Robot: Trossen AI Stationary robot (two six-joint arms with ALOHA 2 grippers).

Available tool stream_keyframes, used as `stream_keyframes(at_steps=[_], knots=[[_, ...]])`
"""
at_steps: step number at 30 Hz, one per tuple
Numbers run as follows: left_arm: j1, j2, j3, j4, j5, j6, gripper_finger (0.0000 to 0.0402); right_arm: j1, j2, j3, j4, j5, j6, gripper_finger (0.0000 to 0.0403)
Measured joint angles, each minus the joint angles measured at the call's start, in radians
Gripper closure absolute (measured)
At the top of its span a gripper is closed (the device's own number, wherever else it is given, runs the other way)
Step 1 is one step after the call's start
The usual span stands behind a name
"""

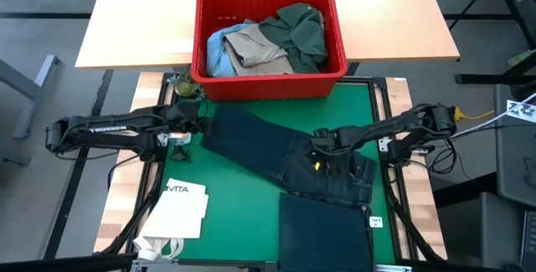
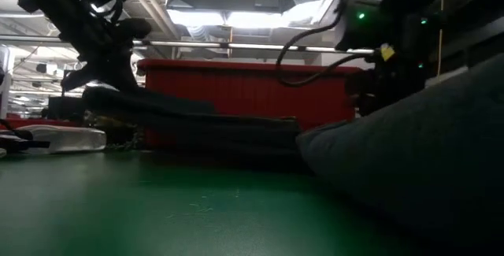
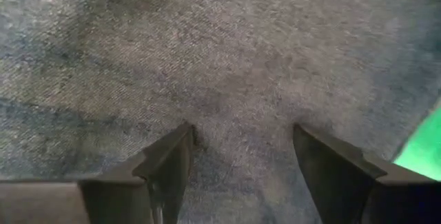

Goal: Fold Laundry from Bin
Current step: Fold the dark blue pants

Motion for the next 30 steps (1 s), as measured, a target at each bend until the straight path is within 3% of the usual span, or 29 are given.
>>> stream_keyframes(at_steps=[6, 15, 24, 30], knots=[[0.013, -0.06, 0.0, -0.002, -0.001, 0.025, 0.0399, -0.09, 0.043, 0.007, 0.075, -0.019, -0.077, 0.015], [0.012, -0.123, 0.0, -0.001, 0.003, 0.069, 0.0399, -0.179, 0.05, 0.134, 0.105, 0.025, -0.234, 0.015], [0.012, -0.141, 0.0, 0.024, 0.062, 0.07, 0.0399, -0.179, 0.02, 0.305, -0.161, 0.044, -0.27, 0.015], [-0.006, -0.132, 0.0, 0.198, 0.1, 0.071, 0.0398, -0.147, -0.06, 0.382, -0.286, 0.045, -0.267, 0.015]])
